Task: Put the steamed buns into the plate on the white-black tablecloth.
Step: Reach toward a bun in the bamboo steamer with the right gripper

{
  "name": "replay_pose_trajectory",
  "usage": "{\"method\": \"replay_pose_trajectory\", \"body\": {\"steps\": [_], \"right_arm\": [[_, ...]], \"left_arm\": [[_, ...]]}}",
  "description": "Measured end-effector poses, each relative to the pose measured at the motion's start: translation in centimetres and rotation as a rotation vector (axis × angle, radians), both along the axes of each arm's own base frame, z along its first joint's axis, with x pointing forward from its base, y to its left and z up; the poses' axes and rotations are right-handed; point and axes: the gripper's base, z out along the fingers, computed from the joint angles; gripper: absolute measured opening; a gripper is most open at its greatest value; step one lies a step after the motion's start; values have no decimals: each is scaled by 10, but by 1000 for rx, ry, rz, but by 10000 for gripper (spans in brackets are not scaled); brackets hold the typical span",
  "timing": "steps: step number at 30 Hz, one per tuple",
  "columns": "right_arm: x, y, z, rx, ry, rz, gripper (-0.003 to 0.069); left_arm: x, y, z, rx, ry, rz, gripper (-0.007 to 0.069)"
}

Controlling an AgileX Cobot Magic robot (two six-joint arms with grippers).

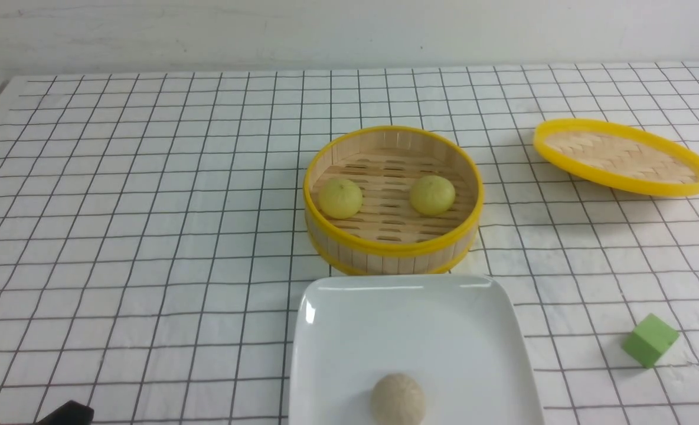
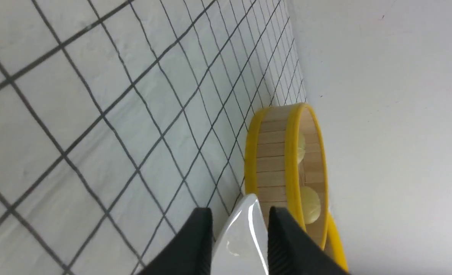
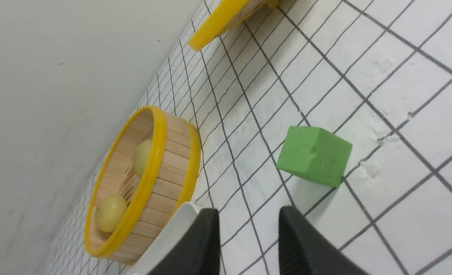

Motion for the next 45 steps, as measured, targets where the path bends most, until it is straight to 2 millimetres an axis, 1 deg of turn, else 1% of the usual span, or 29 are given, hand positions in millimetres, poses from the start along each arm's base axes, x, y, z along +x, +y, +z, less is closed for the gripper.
{"method": "replay_pose_trajectory", "body": {"steps": [4, 7, 8, 9, 10, 11, 12, 13, 14, 15, 16, 17, 18, 19, 21, 23, 24, 25, 26, 28, 29, 31, 32, 33, 34, 35, 38, 42, 45], "right_arm": [[-2, 0, 14, -21, -31, 11, 206], [-7, -1, 64, -218, -104, 39, 96], [-6, -2, 74, -268, -86, 45, 68], [-2, -3, 85, -344, -27, 58, 28], [-2, -3, 86, -355, -2, 65, 22], [10, -5, 95, -438, 154, 95, -6], [14, -6, 94, -457, 237, 113, -9], [16, -5, 95, -458, 246, 116, -9], [31, -5, 92, -476, 466, 181, -10], [34, -5, 92, -480, 477, 187, -10], [54, 0, 88, -489, 606, 288, -10], [67, 6, 86, -469, 622, 354, -8], [78, 9, 84, -477, 625, 407, -8], [82, 12, 84, -459, 609, 418, -7], [121, 30, 81, -469, 520, 584, 7], [137, 40, 80, -490, 487, 656, 20], [161, 56, 81, -487, 441, 742, 47], [164, 57, 80, -496, 439, 753, 51], [186, 72, 80, -509, 415, 812, 85], [215, 91, 77, -537, 400, 861, 136], [218, 93, 76, -541, 398, 865, 136], [252, 115, 69, -594, 391, 913, 207], [257, 119, 67, -602, 390, 920, 218], [278, 133, 65, -642, 381, 940, 258], [281, 136, 61, -643, 392, 946, 267], [296, 147, 59, -675, 388, 956, 293], [328, 166, 58, -759, 370, 953, 331], [363, 175, 57, -839, 368, 887, 355], [382, 177, 48, -881, 387, 837, 360]], "left_arm": [[-1, 0, 12, 33, -46, -7, 227], [-10, -2, 62, 221, -172, -62, 120], [-12, -2, 79, 287, -174, -83, 66], [-10, -3, 89, 338, -141, -109, 35], [-9, -3, 87, 344, -121, -115, 30], [-3, -5, 99, 413, -15, -174, 5], [2, -5, 100, 442, 60, -210, 2], [5, -5, 101, 456, 100, -229, 2], [14, -6, 99, 508, 270, -317, 2], [18, -6, 100, 516, 287, -321, 2], [28, -6, 97, 563, 429, -408, 2], [34, -6, 95, 587, 493, -453, 2], [39, -6, 94, 601, 520, -475, 2], [42, -6, 93, 610, 535, -489, 2], [60, -6, 88, 655, 606, -568, 2], [66, -6, 86, 668, 628, -597, 2], [74, -6, 81, 674, 656, -624, 5], [75, -6, 81, 673, 662, -628, 5], [79, -6, 77, 672, 680, -637, 10], [81, -6, 76, 674, 684, -640, 17], [82, -6, 76, 674, 684, -640, 18], [83, -6, 76, 677, 676, -635, 30], [83, -6, 76, 677, 675, -634, 35], [83, -5, 76, 678, 672, -632, 53], [83, -5, 76, 678, 672, -632, 55], [83, -5, 76, 678, 671, -631, 75], [84, -5, 76, 679, 669, -629, 129], [84, -5, 76, 679, 668, -629, 202], [84, -5, 76, 679, 668, -629, 247]]}}
